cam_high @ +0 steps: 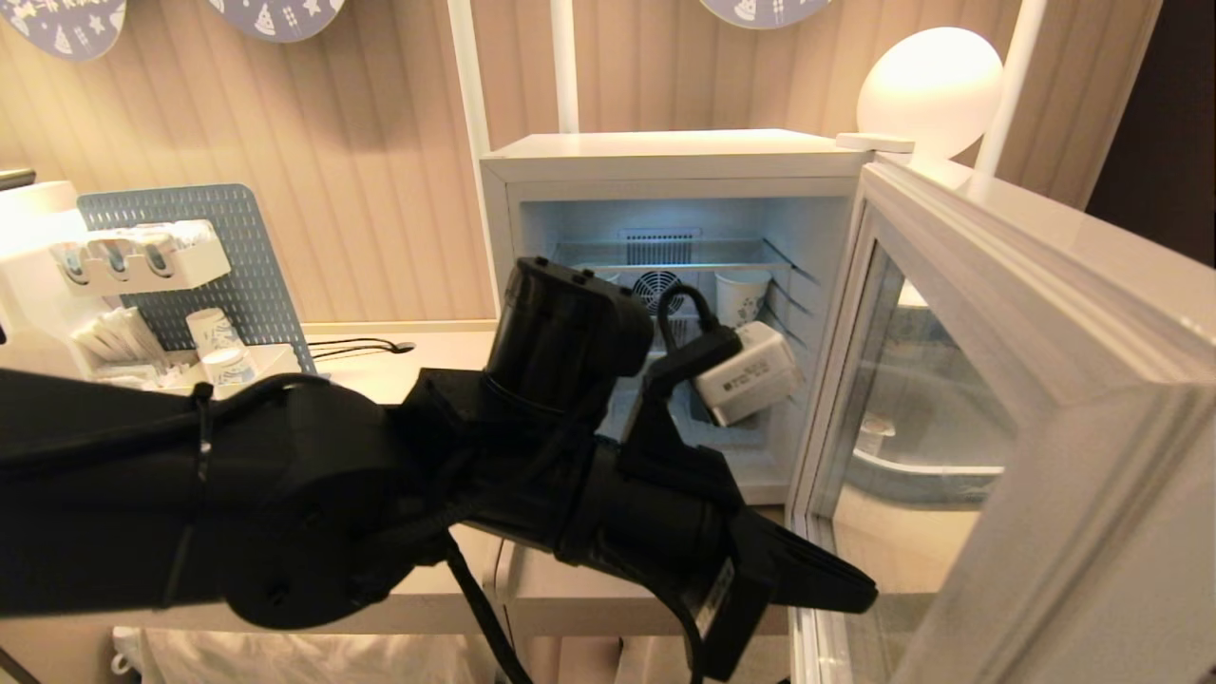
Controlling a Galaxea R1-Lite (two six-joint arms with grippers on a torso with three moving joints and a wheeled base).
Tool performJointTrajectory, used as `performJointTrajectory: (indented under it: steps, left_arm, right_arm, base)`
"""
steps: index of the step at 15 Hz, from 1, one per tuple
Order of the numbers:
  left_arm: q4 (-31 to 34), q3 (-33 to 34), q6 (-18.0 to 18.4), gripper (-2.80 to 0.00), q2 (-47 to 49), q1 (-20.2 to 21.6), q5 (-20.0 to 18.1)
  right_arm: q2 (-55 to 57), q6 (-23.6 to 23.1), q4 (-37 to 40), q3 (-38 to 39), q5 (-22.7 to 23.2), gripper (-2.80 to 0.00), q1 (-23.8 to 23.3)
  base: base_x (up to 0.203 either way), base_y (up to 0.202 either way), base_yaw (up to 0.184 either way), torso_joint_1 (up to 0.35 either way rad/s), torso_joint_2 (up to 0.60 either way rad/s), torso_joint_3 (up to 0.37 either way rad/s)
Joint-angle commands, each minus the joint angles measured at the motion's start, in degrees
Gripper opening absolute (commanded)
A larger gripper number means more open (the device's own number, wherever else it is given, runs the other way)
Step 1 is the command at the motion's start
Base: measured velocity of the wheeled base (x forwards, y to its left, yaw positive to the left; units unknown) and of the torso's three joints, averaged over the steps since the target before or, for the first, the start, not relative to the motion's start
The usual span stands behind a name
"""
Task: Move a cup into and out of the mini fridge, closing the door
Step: Open the freezer door, then take the yoghurt out of the freezer
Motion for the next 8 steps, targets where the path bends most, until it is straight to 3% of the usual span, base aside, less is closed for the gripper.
performJointTrajectory:
  steps: [1,3,6,8]
  left_arm:
    - [0.0,0.4,-0.2,-2.80,0.7,-1.2,1.6]
    - [-0.1,2.2,-0.3,-2.80,-0.5,2.6,1.7]
    - [-0.1,8.4,-2.3,-2.80,-7.4,16.6,1.8]
    - [-0.1,11.7,-7.1,-2.80,-17.2,25.4,2.1]
  right_arm:
    - [0.1,0.0,0.0,0.0,0.0,-2.80,0.0]
    - [0.1,0.0,0.0,0.0,0.0,-2.80,0.0]
    - [0.1,0.0,0.0,0.0,0.0,-2.80,0.0]
    - [0.1,0.0,0.0,0.0,0.0,-2.80,0.0]
  base:
    - [0.000,0.000,0.000,0.000,0.00,0.000]
    - [0.000,0.000,0.000,0.000,0.00,0.000]
    - [0.000,0.000,0.000,0.000,0.00,0.000]
    - [0.000,0.000,0.000,0.000,0.00,0.000]
